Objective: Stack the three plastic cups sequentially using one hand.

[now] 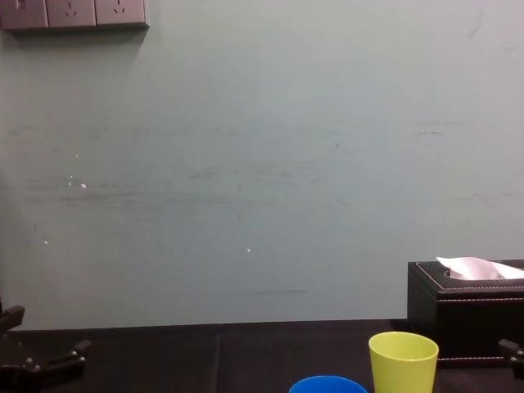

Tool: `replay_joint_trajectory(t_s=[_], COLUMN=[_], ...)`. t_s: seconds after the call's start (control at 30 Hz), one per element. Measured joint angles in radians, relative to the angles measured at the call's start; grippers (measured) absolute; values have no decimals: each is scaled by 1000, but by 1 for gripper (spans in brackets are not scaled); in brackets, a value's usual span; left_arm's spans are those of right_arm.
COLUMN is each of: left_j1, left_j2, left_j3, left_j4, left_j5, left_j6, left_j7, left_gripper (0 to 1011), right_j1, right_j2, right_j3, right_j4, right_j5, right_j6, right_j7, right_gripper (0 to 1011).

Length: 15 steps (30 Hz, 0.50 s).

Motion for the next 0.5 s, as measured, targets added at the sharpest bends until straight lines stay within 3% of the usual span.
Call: replay_joint_trajectory(t_s=[0.5], left_j1=[0], left_j2=[0], left_j3=[0], left_j4=[0], left_j5=[0], left_j6=[0], left_j7=[0], left_gripper=[1010], right_j1=[0], right_j2=[0], right_j3=[0], right_j4=[0], right_j5=[0], right_j6=[0], right_j7=[0], right_gripper=[1003])
